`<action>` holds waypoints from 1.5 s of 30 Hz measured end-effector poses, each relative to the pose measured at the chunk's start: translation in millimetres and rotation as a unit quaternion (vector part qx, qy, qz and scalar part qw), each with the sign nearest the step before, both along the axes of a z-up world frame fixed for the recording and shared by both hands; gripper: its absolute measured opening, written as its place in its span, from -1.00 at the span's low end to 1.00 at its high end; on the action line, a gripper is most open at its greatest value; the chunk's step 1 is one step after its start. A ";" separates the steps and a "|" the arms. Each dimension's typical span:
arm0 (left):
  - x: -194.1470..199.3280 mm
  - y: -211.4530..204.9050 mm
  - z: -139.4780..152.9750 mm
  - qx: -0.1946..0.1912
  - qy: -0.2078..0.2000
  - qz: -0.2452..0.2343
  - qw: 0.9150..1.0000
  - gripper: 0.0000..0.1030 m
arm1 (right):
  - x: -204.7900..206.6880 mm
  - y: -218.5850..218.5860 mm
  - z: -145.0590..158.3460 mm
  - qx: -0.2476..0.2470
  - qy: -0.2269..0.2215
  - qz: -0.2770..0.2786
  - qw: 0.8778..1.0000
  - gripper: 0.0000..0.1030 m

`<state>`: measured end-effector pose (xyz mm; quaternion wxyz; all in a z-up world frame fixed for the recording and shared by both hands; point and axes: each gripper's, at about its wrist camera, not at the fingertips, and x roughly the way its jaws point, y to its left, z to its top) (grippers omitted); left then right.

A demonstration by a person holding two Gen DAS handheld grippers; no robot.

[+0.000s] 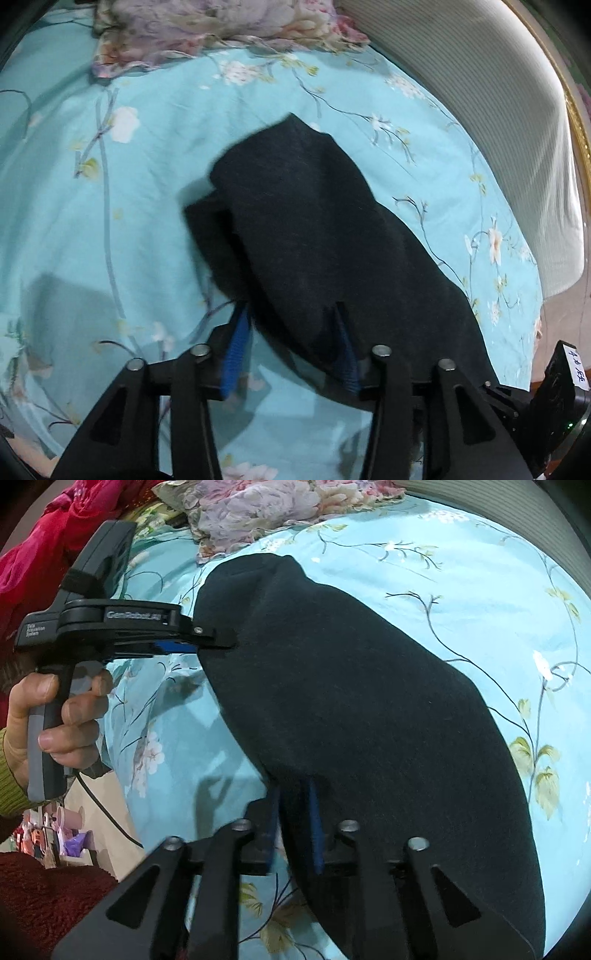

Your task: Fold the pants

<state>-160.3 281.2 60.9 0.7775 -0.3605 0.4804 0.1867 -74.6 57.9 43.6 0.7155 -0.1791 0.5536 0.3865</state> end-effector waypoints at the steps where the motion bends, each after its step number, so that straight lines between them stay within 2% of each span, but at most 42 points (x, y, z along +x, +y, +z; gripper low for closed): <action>1: -2.4 4.0 0.7 -0.002 0.004 0.006 1.000 0.04 | 1.1 -3.7 1.7 0.003 0.002 -0.006 1.000 -0.27; 2: -4.1 7.7 0.8 -0.006 0.006 0.010 1.000 0.15 | 1.9 -7.3 4.8 0.010 0.002 -0.012 1.000 -0.18; 4: -7.3 16.1 -0.8 -0.019 0.015 0.024 0.999 0.28 | 5.8 -13.7 10.3 0.022 0.006 -0.024 0.999 -0.16; 10: -6.8 34.9 -2.8 -0.049 0.022 0.046 0.998 0.31 | 33.4 -36.3 25.2 0.053 0.015 -0.075 0.996 -0.16; 16: 6.1 43.7 -1.9 -0.045 0.032 0.045 0.997 0.34 | 80.4 -57.1 33.6 0.080 0.013 -0.149 0.985 -0.16; 20: 13.8 48.9 -10.8 -0.050 0.044 0.048 0.997 0.34 | 112.1 -59.2 23.6 0.082 0.025 -0.176 0.981 -0.16; 26: 23.0 52.0 -21.5 -0.052 0.048 0.047 0.996 0.34 | 134.0 -40.4 -12.7 0.045 0.058 -0.155 0.985 -0.16; 29: 30.7 51.1 -24.6 -0.043 0.048 0.041 0.997 0.32 | 133.5 -36.2 -26.1 0.045 0.065 -0.141 0.987 -0.20; 30: 34.1 50.3 -25.8 -0.037 0.047 0.039 0.997 0.27 | 133.0 -35.5 -26.3 0.051 0.065 -0.135 0.987 -0.29; 31: 36.8 49.7 -26.5 -0.032 0.045 0.037 0.998 0.21 | 132.9 -34.6 -27.0 0.056 0.072 -0.129 0.987 -0.59; 35: 42.6 44.8 -15.9 -0.021 0.021 0.023 0.999 -0.54 | 127.0 -30.1 -13.8 0.053 0.059 -0.104 0.991 -0.75; 36: 41.5 43.0 -7.7 -0.016 0.010 0.019 1.000 -0.63 | 126.0 -30.9 -7.2 0.058 0.055 -0.101 0.992 -0.75; 39: 33.2 34.2 24.9 -0.005 -0.039 -0.001 0.999 -0.66 | 120.8 -36.8 25.4 0.091 0.034 -0.090 0.991 -0.88; 41: 23.9 26.3 50.2 0.010 -0.075 -0.013 0.997 -0.66 | 118.6 -41.0 46.9 0.109 0.015 -0.089 0.990 -0.89; 45: 18.4 21.9 65.0 0.020 -0.104 -0.033 0.994 -0.66 | 124.3 -49.1 58.6 0.123 -0.008 -0.106 0.987 -0.89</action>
